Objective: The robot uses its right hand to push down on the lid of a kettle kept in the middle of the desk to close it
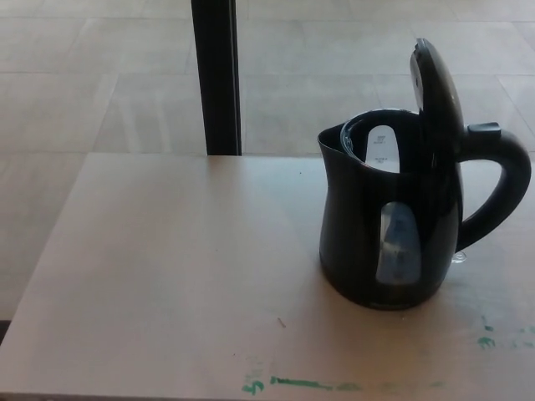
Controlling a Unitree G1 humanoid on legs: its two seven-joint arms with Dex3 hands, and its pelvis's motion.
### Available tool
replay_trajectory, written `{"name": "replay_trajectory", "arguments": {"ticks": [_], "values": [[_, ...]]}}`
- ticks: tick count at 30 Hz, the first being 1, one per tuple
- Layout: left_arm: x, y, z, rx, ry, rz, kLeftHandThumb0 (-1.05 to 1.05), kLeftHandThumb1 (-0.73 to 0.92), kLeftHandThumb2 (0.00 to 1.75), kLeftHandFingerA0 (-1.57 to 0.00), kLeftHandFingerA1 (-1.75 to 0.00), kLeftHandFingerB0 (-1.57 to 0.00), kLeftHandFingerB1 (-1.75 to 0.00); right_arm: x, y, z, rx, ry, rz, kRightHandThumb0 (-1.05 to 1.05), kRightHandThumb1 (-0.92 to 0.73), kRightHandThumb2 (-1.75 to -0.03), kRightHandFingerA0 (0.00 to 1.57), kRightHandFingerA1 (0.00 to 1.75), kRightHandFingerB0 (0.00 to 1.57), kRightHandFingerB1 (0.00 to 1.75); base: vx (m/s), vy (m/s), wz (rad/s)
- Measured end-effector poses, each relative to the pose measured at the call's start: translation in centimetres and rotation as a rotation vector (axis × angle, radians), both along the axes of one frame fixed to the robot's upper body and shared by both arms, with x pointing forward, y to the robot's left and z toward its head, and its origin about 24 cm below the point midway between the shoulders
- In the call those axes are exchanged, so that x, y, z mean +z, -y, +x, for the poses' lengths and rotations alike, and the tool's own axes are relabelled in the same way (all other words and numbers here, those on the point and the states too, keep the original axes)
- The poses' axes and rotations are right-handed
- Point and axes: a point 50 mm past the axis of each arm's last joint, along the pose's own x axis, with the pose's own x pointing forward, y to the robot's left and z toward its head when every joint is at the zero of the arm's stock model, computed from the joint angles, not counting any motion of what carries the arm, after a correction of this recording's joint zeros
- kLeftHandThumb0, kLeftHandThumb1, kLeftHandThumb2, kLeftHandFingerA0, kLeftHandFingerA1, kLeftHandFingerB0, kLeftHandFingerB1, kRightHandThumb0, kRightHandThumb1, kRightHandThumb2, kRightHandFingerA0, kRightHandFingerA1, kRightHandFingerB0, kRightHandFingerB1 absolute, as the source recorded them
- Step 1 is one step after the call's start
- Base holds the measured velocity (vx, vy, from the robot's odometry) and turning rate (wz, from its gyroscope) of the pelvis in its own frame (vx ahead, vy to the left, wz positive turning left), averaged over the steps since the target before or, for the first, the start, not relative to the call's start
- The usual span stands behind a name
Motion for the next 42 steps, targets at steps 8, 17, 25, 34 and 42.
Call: {"name": "replay_trajectory", "arguments": {"ticks": [8,17,25,34,42], "values": [[0.0,0.1,-0.1,-0.011,-0.008,-0.001,-0.77,0.75,0.63,-0.44,-0.50,-0.32,-0.34,0.3,-2.9,2.1,0.048,-0.054,-0.148,-0.76,-0.68,-0.61,0.34,0.48,0.30,0.30,0.00,0.000,0.00],[0.1,-0.1,-0.1,-0.022,-0.015,0.004,-0.76,0.77,0.64,-0.40,-0.47,-0.28,-0.34,0.0,-5.2,4.4,0.067,-0.107,-0.255,-0.75,-0.70,-0.62,0.35,0.50,0.27,0.31,0.00,0.000,0.00],[0.1,-0.1,-0.2,-0.041,-0.025,0.013,-0.74,0.76,0.63,-0.43,-0.49,-0.38,-0.37,-1.6,-6.2,5.3,0.071,-0.163,-0.411,-0.76,-0.53,-0.88,0.40,0.53,0.26,0.44,0.00,0.000,0.00],[0.1,-0.1,0.1,-0.044,-0.021,0.012,-0.76,0.75,0.63,-0.41,-0.53,-0.34,-0.36,-4.0,-7.8,5.9,0.102,-0.200,-0.641,-0.77,-0.68,-0.61,0.33,0.43,0.28,0.30,0.00,0.000,0.00],[0.2,-0.2,0.1,-0.042,-0.019,0.013,-0.76,0.75,0.63,-0.45,-0.49,-0.35,-0.35,-3.3,-10.1,6.1,0.143,-0.151,-0.822,-0.78,-0.54,-0.92,0.23,0.54,0.20,0.45,0.00,0.000,0.00]]}}
